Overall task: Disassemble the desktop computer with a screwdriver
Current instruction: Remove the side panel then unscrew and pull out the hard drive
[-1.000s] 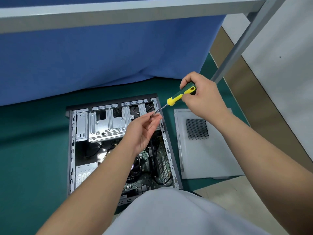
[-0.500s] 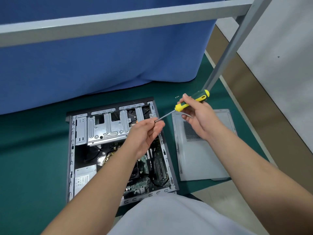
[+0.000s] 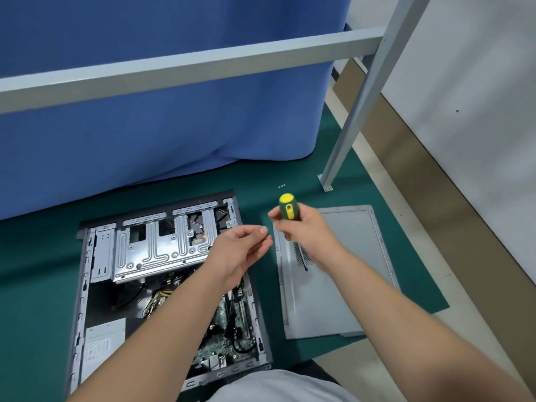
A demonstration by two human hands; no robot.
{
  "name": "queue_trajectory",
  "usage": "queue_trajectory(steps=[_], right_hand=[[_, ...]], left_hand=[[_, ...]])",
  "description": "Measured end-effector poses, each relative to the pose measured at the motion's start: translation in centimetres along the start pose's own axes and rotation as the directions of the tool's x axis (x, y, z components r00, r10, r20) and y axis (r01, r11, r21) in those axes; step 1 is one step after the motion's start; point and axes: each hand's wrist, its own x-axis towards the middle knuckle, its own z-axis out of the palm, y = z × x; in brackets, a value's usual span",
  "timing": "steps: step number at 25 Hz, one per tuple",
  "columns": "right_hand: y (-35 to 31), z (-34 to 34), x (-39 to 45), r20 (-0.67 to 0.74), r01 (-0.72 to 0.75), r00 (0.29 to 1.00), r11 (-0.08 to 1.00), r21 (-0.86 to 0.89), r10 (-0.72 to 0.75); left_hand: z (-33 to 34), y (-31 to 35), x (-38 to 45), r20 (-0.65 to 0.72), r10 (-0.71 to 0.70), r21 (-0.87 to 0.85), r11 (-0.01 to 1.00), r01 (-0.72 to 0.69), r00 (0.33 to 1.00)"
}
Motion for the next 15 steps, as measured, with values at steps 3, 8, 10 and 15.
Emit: queue_trajectory(steps=[3,8,10,15], right_hand=[[1.4,-0.8,0.7,0.044,-0.051,0.998,0.998,0.040,0.049],[2.5,-2.9,2.3,0.255,-0.167,0.961,0.960,0.225,0.107],[2.6,-3.7,3.1,0.358,-0.222,0.924,0.948,0.226,0.132],[3.1,-4.5,5.9,0.282,-0.189,0.949,0.971,0.146,0.142]], left_hand=[[1.2,0.2,0.7,0.051,-0.014,0.005,1.000,0.014,0.999],[1.6,1.3,2.2,0.108,-0.065,0.076,0.996,0.057,0.992],[1.6,1.9,2.9,0.130,-0.091,0.138,0.988,0.073,0.987],[2.6,2.1,5.2,0.086,-0.027,0.164,0.986,0.012,0.996]])
